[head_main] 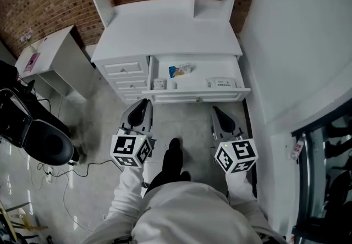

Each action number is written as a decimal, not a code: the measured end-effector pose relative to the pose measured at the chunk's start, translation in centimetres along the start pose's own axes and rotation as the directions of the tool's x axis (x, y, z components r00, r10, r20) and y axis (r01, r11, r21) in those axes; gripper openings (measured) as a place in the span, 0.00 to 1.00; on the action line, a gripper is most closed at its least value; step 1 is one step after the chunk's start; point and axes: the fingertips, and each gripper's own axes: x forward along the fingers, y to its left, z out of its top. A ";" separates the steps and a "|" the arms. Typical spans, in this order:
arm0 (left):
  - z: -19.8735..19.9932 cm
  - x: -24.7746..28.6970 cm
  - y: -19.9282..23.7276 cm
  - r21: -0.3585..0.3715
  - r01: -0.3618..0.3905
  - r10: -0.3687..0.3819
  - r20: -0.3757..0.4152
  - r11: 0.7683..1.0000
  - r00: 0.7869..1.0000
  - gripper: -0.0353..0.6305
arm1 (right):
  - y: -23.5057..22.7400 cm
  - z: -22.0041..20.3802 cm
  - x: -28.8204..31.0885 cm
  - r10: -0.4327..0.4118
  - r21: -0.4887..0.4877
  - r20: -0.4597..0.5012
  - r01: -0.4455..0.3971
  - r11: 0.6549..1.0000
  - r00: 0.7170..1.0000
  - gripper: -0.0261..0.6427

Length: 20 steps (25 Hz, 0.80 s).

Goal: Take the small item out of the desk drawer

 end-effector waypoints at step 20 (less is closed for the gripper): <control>1.5 18.8 8.8 0.024 0.065 -0.065 0.001 0.998 0.998 0.34 | -7.8 2.5 16.4 -0.081 0.026 -0.011 0.082 0.996 0.997 0.08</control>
